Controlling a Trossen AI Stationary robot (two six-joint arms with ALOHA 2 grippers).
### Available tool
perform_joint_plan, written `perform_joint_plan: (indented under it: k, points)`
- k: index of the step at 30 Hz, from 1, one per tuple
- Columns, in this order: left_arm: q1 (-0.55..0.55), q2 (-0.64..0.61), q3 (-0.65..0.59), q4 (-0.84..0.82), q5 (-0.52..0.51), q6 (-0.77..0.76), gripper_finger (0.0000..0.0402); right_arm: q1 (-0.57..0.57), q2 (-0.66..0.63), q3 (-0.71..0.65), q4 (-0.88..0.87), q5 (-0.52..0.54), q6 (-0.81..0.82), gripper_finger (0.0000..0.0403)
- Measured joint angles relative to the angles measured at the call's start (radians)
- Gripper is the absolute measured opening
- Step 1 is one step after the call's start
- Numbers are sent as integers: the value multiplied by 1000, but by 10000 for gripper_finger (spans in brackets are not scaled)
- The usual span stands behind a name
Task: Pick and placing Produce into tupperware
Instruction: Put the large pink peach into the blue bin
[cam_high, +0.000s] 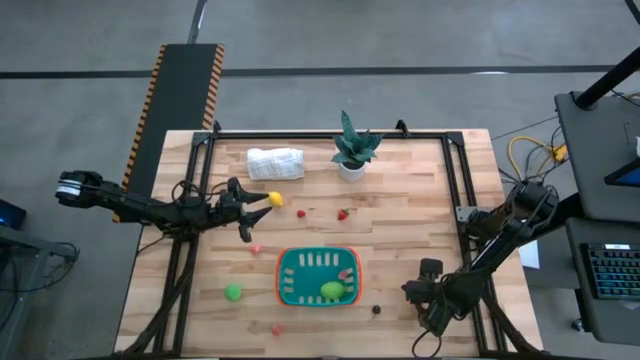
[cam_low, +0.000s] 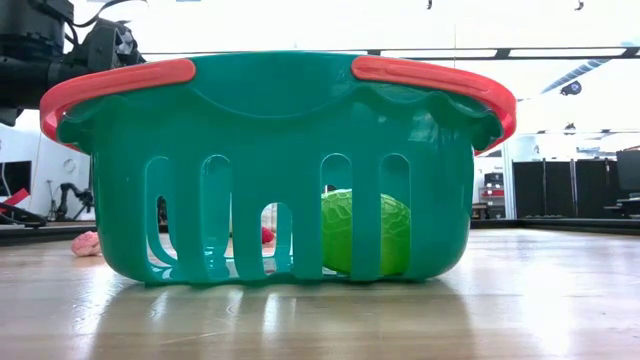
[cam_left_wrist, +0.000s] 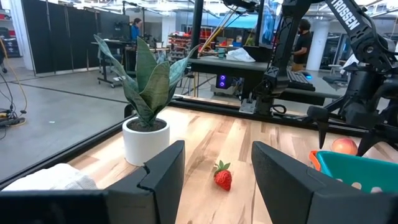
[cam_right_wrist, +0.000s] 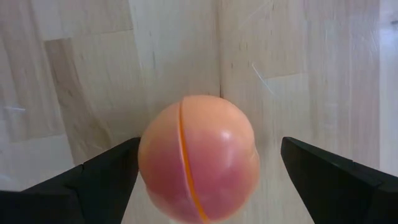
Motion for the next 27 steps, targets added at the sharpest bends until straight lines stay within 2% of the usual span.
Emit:
perform_joint_plan:
  k: [20,27]
  points:
    - [0,0,0,0,0,0,173,0,1,-1,7,1,-1,378]
    - [0,0,0,0,0,0,173,0,2,-1,15,0,-8,342]
